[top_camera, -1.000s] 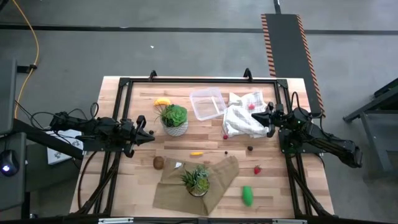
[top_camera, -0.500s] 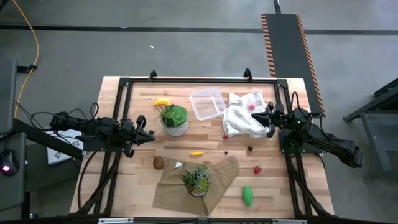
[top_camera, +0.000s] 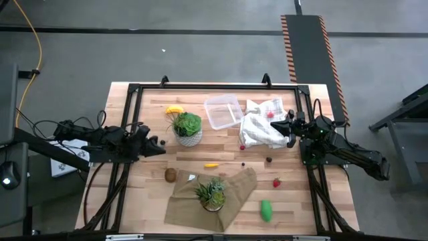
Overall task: Pick and placing Produce into tupperware
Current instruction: Put the yellow banana into the transparent bin
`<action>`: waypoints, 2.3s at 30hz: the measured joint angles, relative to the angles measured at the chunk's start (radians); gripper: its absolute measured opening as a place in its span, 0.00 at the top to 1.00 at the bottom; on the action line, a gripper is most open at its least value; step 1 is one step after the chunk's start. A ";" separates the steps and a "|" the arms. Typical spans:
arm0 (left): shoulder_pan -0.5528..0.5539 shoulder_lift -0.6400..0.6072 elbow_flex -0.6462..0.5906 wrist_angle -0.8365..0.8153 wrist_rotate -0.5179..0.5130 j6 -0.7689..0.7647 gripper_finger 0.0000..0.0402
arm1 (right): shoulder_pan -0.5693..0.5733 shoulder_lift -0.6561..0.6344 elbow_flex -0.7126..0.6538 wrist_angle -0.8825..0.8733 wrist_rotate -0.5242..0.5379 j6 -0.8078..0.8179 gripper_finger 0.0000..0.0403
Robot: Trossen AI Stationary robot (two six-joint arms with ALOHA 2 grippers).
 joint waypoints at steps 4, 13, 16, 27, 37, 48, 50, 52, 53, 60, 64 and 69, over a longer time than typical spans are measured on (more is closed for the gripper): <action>0.000 0.000 0.000 0.003 -0.004 -0.160 1.00 | 0.000 0.000 0.000 0.000 0.000 -0.002 1.00; 0.000 0.000 0.000 0.035 -0.012 -0.657 1.00 | 0.000 0.000 0.000 0.000 0.002 0.234 1.00; 0.000 0.000 0.000 0.032 -0.012 -0.718 1.00 | 0.000 0.000 0.000 0.000 0.002 0.505 1.00; 0.000 0.000 0.000 0.026 -0.023 -0.710 1.00 | 0.000 0.004 0.000 -0.012 0.099 1.188 1.00; 0.000 0.000 0.000 0.026 -0.023 -0.711 1.00 | 0.029 0.004 0.000 0.011 0.101 1.450 1.00; 0.000 0.004 0.000 0.011 -0.014 -0.405 1.00 | 0.028 0.005 0.026 0.523 0.466 0.725 1.00; 0.000 0.004 0.000 -0.008 -0.020 -0.345 1.00 | 0.028 0.005 0.065 0.627 0.533 0.611 1.00; 0.000 0.008 0.000 -0.006 -0.028 -0.293 1.00 | 0.028 0.005 0.124 0.680 0.534 0.533 1.00; 0.000 0.011 0.000 -0.005 -0.029 -0.275 1.00 | 0.028 0.006 0.163 0.676 0.503 0.504 1.00; 0.000 0.010 0.000 0.039 -0.174 -0.065 1.00 | 0.030 0.154 0.540 0.211 0.254 0.415 1.00; 0.000 0.010 0.000 0.191 -0.203 -0.010 1.00 | 0.030 0.342 0.734 -0.102 0.266 0.381 1.00; 0.000 0.010 0.044 0.435 -0.198 0.059 1.00 | 0.030 0.557 0.890 -0.210 0.253 0.302 1.00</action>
